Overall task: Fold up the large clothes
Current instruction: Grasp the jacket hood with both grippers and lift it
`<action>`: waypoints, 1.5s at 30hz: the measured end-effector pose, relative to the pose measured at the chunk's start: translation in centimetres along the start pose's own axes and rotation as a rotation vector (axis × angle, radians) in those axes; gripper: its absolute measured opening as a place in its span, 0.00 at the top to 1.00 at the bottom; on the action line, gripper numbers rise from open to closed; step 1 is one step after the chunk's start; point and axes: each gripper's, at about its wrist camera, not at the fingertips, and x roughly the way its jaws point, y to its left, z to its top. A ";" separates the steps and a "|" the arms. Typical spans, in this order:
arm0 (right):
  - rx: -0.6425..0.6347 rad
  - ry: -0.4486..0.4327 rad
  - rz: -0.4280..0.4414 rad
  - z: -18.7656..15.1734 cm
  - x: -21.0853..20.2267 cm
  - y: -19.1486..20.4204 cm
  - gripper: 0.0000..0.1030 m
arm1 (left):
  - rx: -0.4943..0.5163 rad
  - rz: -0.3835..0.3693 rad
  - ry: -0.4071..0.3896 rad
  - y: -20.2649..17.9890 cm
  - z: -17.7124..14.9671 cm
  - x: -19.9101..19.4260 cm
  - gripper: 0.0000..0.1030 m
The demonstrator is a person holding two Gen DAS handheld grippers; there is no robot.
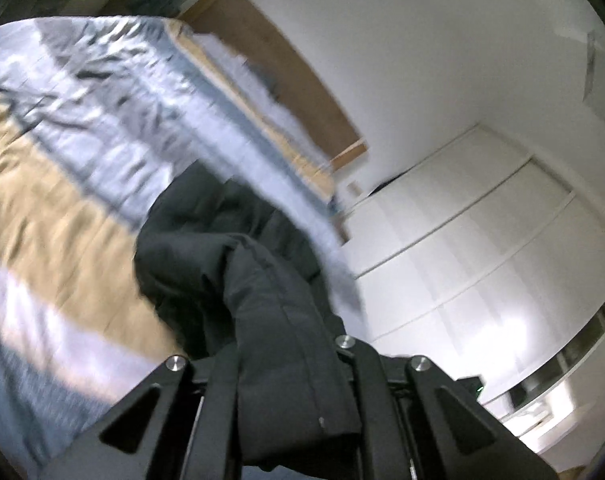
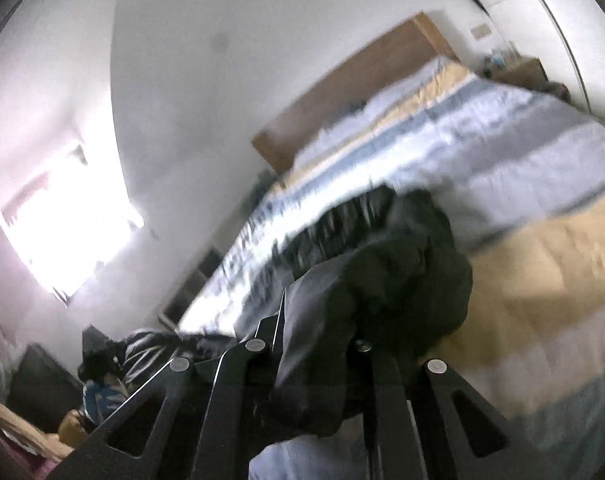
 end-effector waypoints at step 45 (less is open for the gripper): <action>0.441 0.040 -0.423 18.0 39.2 -23.0 0.84 | -0.333 0.269 0.037 22.0 22.8 44.7 0.83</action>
